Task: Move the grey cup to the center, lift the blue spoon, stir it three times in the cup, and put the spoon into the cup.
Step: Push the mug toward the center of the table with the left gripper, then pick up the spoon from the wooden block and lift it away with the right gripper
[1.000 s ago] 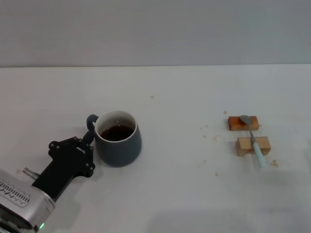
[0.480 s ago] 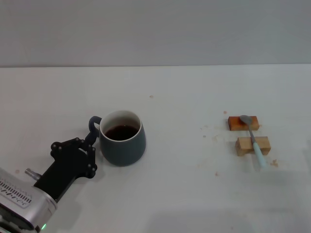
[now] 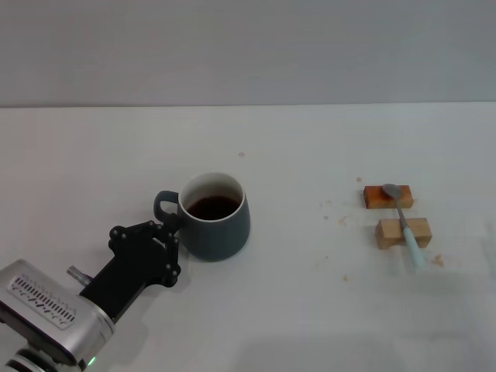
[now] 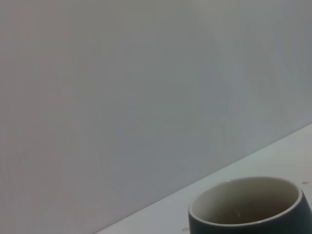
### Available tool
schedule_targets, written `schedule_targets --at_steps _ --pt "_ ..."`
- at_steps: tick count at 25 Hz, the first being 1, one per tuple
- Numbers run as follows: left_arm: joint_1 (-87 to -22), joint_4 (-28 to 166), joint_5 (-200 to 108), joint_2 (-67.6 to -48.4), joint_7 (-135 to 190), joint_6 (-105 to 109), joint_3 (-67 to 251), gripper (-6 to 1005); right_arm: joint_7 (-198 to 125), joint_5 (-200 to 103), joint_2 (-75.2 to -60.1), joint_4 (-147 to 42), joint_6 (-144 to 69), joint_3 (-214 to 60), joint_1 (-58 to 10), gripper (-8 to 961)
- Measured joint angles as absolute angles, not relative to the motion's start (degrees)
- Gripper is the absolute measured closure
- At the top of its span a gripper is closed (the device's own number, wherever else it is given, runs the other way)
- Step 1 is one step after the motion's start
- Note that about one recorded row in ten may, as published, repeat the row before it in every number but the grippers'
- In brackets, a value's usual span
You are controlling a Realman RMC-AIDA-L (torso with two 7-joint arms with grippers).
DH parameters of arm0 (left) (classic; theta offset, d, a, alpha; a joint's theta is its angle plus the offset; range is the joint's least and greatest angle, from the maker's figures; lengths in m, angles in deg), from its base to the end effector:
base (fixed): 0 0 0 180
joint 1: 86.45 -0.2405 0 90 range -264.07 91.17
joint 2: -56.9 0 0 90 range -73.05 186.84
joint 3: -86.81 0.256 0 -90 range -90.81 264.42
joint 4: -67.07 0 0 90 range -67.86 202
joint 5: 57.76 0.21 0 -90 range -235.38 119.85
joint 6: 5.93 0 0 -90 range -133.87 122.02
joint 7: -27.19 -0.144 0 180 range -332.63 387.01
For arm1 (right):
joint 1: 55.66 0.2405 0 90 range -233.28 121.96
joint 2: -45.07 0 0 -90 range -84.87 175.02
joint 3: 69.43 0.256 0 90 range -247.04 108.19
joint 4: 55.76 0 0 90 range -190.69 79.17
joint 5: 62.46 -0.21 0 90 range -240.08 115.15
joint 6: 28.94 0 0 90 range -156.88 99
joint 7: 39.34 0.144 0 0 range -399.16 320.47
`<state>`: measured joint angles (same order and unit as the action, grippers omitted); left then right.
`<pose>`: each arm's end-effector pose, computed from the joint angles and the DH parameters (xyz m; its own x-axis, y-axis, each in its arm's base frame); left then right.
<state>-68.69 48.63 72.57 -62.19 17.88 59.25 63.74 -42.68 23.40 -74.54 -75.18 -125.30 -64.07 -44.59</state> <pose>-0.3040 0.2618 -0.0949 0.8791 -0.0414 0.4748 0.3940 -0.4976 -0.7728 0.3293 0.2144 -0.0139 0.6677 0.2637 -0.6962 -0.7268 0.0286 -0.6862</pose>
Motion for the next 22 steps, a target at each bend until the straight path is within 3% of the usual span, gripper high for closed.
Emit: schedule_targets --at_steps 10,22 --pt "-70.60 48.99 72.08 -61.96 17.88 59.94 62.44 1001 -42.68 23.40 -74.54 -75.18 -124.99 -64.16 -44.72 207" --pt "-85.60 50.84 71.92 -61.42 19.28 71.29 47.49 1001 -42.67 23.40 -74.44 -77.51 -124.78 -71.42 -46.58 207"
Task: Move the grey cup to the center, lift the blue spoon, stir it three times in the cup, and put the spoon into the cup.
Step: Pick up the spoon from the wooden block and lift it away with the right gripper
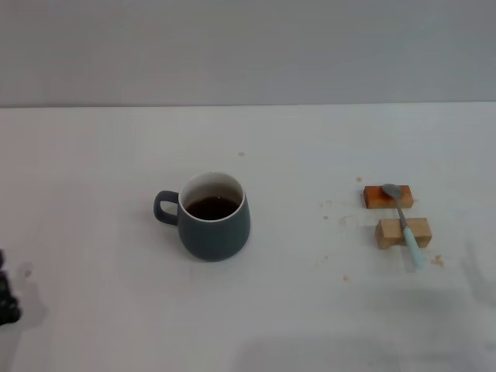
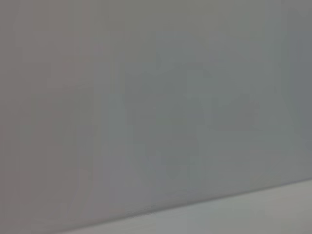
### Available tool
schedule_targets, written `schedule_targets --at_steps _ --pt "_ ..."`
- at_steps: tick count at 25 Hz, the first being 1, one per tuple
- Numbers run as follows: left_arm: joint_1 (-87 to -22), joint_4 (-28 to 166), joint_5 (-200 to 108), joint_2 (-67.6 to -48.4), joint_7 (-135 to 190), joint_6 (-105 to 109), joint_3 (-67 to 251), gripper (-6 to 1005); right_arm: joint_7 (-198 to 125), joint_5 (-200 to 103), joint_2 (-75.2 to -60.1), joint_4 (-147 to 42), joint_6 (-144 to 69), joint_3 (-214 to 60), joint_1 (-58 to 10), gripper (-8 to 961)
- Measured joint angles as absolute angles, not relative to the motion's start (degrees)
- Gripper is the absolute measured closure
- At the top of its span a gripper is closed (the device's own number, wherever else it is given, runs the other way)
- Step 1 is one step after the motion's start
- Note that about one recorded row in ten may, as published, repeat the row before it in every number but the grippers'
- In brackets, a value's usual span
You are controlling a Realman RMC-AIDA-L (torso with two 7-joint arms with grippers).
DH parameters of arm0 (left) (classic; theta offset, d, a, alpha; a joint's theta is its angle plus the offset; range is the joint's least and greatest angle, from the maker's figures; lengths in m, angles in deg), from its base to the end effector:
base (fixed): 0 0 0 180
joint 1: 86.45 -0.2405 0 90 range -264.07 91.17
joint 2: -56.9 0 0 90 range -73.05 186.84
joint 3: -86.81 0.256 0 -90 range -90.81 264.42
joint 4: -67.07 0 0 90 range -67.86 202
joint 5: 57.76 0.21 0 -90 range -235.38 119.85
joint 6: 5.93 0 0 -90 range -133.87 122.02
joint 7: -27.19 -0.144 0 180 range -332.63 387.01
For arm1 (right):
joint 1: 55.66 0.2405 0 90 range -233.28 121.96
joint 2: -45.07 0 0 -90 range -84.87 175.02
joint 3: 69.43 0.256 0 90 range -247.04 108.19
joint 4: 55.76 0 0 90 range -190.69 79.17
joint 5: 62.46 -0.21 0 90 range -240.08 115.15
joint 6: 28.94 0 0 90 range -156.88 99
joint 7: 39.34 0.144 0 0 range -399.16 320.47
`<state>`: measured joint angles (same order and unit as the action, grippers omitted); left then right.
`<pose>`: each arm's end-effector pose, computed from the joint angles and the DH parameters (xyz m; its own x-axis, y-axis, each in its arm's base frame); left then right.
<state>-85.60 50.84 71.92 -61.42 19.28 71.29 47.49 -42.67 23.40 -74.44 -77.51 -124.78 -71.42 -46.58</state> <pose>-0.3811 0.1867 -0.0236 0.8407 0.0285 0.5407 0.5415 -0.0397 -0.8398 0.3241 0.1942 -0.0358 0.6488 0.1912 -0.7366 -0.7390 -0.0725 -0.6698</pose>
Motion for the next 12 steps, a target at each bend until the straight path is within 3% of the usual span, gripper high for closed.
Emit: schedule_targets --at_steps 12 --pt "-86.27 56.04 71.79 -61.42 28.24 71.54 43.55 1001 -42.60 23.40 -74.46 -79.44 -118.00 -76.04 -47.28 207"
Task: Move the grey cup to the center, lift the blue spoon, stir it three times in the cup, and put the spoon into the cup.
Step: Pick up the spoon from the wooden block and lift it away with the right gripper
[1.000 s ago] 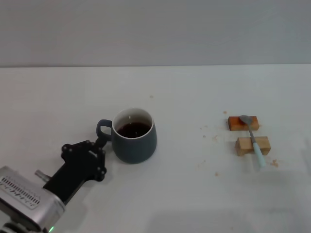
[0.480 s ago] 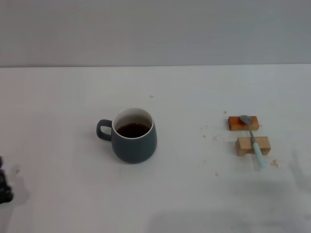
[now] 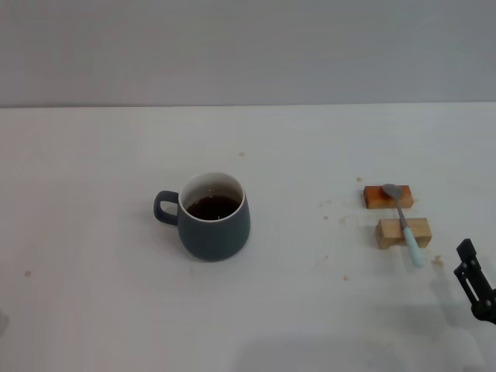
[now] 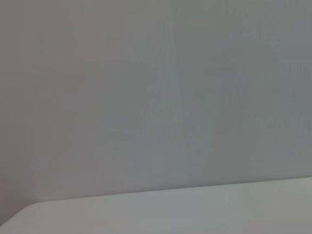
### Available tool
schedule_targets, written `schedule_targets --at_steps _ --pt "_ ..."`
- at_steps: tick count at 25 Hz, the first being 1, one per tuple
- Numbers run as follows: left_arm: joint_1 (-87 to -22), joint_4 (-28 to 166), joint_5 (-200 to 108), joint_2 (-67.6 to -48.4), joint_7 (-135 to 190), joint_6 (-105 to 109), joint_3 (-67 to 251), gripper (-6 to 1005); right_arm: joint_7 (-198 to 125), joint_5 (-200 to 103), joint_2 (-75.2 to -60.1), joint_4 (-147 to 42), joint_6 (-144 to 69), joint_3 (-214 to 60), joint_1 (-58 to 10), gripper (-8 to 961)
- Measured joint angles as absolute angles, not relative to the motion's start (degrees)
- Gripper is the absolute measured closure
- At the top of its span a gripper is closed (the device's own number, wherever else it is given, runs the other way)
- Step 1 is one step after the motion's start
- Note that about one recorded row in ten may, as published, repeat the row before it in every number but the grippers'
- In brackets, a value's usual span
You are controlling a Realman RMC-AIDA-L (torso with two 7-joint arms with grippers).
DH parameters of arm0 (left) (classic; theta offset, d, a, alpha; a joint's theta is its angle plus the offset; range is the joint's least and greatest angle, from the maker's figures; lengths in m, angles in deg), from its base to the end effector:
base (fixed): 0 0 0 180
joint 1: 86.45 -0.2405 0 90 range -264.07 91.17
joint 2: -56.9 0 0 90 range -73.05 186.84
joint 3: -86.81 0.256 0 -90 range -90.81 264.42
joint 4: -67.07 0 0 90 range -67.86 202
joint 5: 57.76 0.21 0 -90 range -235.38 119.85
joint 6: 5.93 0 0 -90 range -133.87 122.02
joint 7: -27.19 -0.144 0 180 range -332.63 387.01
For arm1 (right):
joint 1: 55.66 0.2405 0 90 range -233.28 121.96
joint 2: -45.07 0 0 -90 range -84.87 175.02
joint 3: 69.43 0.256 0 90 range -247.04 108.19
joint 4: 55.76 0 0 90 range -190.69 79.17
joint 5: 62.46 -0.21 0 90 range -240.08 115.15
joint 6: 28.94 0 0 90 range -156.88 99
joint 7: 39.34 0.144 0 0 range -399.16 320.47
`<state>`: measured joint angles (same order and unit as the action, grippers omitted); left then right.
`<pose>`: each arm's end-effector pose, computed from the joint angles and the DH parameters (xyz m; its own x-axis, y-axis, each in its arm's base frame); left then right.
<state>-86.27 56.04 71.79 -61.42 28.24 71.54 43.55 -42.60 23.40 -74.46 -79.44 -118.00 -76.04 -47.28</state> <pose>-0.4071 0.1721 -0.0057 0.7838 0.0833 0.6154 0.6130 0.0546 -0.7882 0.3271 0.1836 -0.0635 0.6466 0.0340 -0.7621 -0.7509 -0.1479 -0.6436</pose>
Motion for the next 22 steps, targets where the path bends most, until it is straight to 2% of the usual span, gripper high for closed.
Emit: schedule_targets --at_steps 22 --pt "-84.94 57.31 72.33 -61.58 28.01 71.23 44.01 1001 -42.50 23.49 -74.55 -80.45 -108.64 -76.82 -43.36 207"
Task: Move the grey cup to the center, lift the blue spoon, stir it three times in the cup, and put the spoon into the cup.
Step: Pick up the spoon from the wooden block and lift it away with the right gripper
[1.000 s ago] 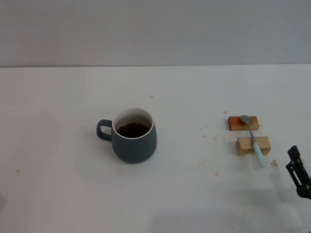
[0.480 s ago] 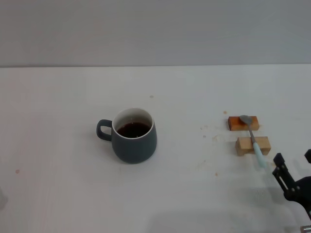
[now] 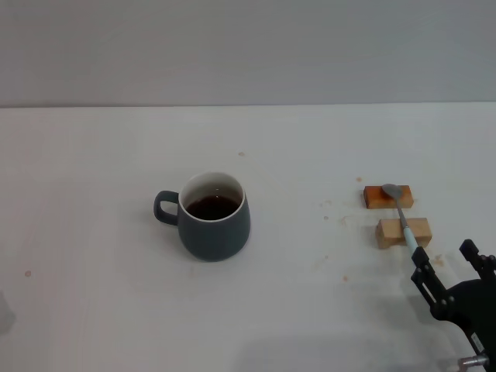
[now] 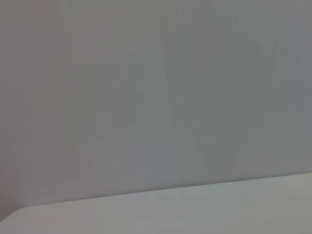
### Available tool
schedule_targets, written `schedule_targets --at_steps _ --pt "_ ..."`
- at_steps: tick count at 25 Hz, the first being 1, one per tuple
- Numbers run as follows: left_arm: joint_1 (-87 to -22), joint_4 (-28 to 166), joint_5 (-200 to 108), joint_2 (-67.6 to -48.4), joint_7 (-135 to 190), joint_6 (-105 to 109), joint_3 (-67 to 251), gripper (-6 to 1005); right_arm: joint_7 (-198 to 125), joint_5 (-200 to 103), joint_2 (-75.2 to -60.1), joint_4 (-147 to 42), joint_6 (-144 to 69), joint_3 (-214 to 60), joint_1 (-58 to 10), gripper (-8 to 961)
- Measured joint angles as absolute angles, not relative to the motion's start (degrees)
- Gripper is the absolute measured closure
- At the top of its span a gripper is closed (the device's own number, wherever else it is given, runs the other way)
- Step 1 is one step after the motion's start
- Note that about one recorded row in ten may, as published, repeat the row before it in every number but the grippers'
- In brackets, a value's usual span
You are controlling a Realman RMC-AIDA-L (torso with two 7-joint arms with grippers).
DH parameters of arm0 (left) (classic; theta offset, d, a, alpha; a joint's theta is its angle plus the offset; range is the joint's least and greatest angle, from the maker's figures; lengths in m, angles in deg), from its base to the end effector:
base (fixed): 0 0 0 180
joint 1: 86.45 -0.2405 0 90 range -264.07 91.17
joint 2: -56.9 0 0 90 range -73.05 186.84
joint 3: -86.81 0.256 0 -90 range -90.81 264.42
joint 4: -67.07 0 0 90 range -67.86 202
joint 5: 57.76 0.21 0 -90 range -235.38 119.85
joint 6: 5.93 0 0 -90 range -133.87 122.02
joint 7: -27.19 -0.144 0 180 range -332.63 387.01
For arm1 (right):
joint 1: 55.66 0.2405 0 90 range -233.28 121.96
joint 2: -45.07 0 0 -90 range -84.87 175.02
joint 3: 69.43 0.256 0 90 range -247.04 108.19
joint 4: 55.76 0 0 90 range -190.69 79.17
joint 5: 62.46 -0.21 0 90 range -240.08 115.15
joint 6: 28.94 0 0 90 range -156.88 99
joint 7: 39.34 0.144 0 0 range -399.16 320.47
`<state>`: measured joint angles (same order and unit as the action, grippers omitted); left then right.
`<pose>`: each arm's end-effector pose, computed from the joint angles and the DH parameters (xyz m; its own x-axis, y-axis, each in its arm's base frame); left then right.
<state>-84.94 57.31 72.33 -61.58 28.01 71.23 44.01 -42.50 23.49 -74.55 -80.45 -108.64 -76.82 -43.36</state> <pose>-0.4059 0.1780 -0.0078 0.7964 0.0867 0.5985 0.5987 0.0255 -0.8005 0.3239 0.2023 -0.0868 0.6550 -0.0908 -0.7501 -0.7474 -0.2236 -0.6256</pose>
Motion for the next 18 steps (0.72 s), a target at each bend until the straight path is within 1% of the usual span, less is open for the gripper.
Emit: schedule_targets --at_steps 18 --pt "-85.02 57.52 72.50 -61.58 27.81 70.97 44.57 1001 -42.50 23.46 -74.54 -80.54 -103.60 -76.40 -40.87 206"
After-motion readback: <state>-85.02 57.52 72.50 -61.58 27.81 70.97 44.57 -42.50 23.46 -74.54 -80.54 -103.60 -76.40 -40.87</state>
